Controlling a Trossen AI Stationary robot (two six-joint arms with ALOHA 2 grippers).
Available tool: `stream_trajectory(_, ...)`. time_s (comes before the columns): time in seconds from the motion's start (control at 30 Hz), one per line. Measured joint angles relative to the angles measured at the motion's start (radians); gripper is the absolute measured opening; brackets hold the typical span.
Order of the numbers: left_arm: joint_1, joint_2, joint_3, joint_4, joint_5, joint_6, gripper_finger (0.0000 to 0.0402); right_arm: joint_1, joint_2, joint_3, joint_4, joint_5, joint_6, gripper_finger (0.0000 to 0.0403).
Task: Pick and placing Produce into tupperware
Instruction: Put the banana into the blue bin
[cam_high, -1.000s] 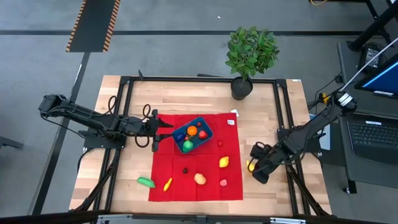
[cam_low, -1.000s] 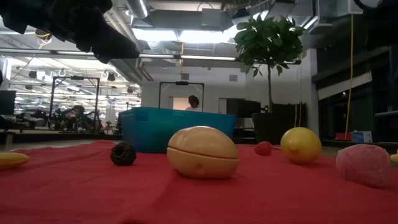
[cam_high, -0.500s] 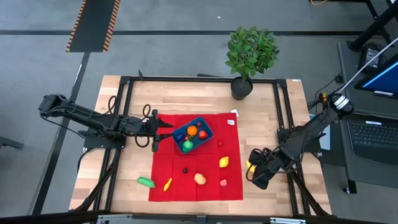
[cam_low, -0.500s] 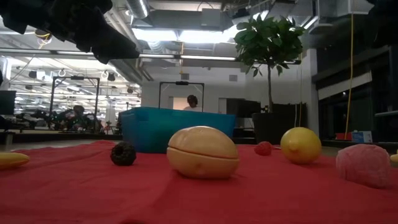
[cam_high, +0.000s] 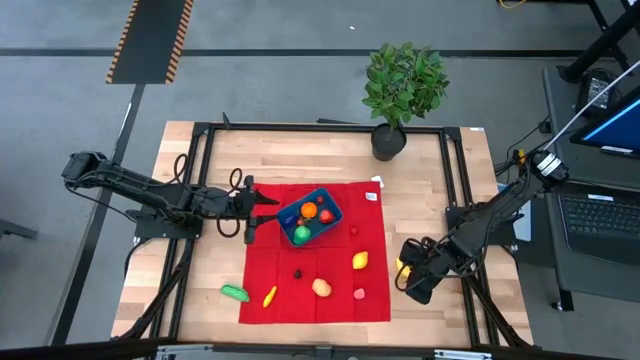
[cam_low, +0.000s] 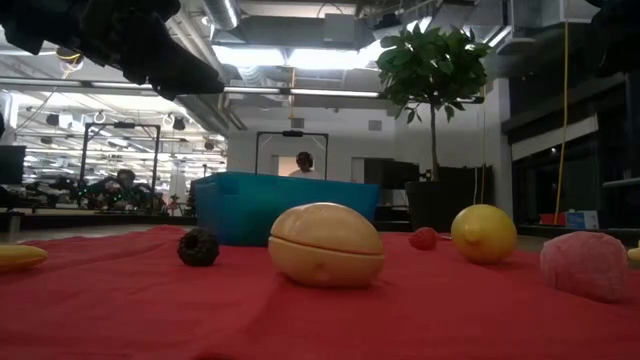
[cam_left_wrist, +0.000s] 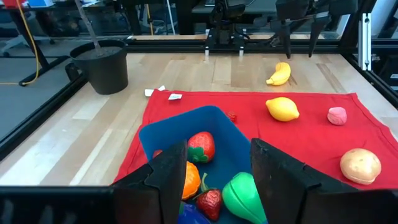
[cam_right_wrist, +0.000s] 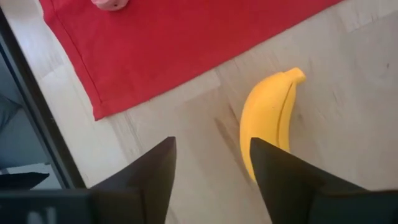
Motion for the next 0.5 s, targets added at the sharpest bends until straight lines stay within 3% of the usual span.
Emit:
stream_trajectory(0.2, 0.000, 0.000, 0.000, 0.000, 0.000, 0.002, 0.0168, 0.000, 0.000, 0.000, -0.006, 0.002, -0.077, 0.0247)
stream_trajectory(0.5, 0.000, 0.000, 0.000, 0.000, 0.000, 0.000, 0.0168, 0.000, 0.000, 0.000, 0.019, 0.002, -0.053, 0.0252)
